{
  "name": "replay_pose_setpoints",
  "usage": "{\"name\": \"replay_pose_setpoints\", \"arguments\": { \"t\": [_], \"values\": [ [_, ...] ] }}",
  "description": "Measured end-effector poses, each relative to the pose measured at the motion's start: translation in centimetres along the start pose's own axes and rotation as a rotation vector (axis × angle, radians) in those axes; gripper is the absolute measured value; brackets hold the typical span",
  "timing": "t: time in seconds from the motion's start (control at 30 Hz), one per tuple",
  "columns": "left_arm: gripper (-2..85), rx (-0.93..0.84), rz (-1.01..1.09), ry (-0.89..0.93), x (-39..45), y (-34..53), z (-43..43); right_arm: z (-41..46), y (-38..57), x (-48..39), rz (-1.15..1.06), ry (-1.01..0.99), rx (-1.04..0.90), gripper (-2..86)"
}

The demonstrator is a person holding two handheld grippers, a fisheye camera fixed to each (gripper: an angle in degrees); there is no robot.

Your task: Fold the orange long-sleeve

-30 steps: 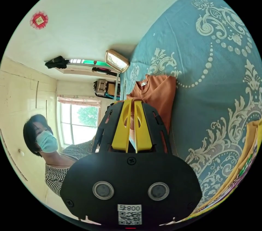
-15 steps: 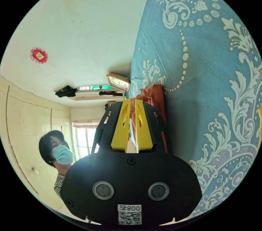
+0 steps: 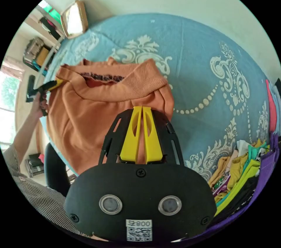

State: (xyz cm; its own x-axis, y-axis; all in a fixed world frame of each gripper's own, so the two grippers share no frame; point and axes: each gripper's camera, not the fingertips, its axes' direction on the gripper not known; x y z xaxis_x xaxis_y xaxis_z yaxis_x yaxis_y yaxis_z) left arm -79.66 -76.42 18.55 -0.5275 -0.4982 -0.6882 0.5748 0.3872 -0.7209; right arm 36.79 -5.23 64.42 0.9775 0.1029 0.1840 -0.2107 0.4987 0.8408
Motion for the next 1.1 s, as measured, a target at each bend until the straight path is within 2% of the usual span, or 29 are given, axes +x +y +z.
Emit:
{"name": "replay_pose_setpoints", "arguments": {
  "t": [0.07,0.13,0.2,0.27,0.37,0.43,0.57,0.63,0.7,0.83,0.9,1.03,1.1],
  "values": [
    [1.3,-0.03,0.028,-0.078,1.0,-0.7,1.7,1.4,-0.1,-1.7,-0.032,0.081,0.035,0.0],
    [1.8,-0.018,0.042,-0.067,2.0,-0.9,2.1,2.5,-0.1,-3.3,-0.076,0.15,0.056,0.0],
    [2.0,-0.01,0.092,-0.053,3.3,-1.2,2.4,3.0,-0.4,-3.9,-0.091,0.158,0.039,0.0],
    [1.6,-0.024,0.151,-0.158,4.8,-2.2,3.1,3.1,-1.0,-3.9,-0.083,0.135,0.031,0.0],
    [1.1,-0.032,0.124,-0.222,4.6,-4.1,4.1,1.3,-1.7,-3.5,-0.053,0.008,0.15,0.1],
    [1.0,-0.036,0.067,-0.163,3.8,-4.9,4.8,1.3,-2.9,-2.4,0.006,-0.049,0.185,0.1],
    [1.3,-0.013,0.015,-0.1,3.3,-5.3,5.6,5.1,-4.8,0.7,0.101,-0.125,0.096,0.0],
    [1.7,0.004,-0.022,-0.044,2.9,-5.3,5.6,5.2,-4.7,3.5,0.216,-0.328,0.146,0.3],
    [2.6,0.027,-0.037,0.014,3.0,-5.1,5.5,4.1,-3.8,3.7,0.209,-0.377,0.224,0.6],
    [6.5,-0.001,0.106,0.087,6.7,-3.9,5.9,2.7,-0.9,0.2,0.055,-0.326,0.235,3.1],
    [7.3,-0.028,0.156,0.035,8.2,-3.5,6.9,3.9,0.0,-1.7,0.012,-0.272,0.192,5.1],
    [4.9,-0.163,0.213,-0.195,10.1,-3.9,10.9,8.5,-0.5,-4.6,-0.043,-0.08,0.032,5.4],
    [3.2,-0.153,0.243,-0.266,10.9,-3.8,11.4,9.0,-0.5,-5.0,-0.034,-0.034,0.047,3.7]
  ]
}}
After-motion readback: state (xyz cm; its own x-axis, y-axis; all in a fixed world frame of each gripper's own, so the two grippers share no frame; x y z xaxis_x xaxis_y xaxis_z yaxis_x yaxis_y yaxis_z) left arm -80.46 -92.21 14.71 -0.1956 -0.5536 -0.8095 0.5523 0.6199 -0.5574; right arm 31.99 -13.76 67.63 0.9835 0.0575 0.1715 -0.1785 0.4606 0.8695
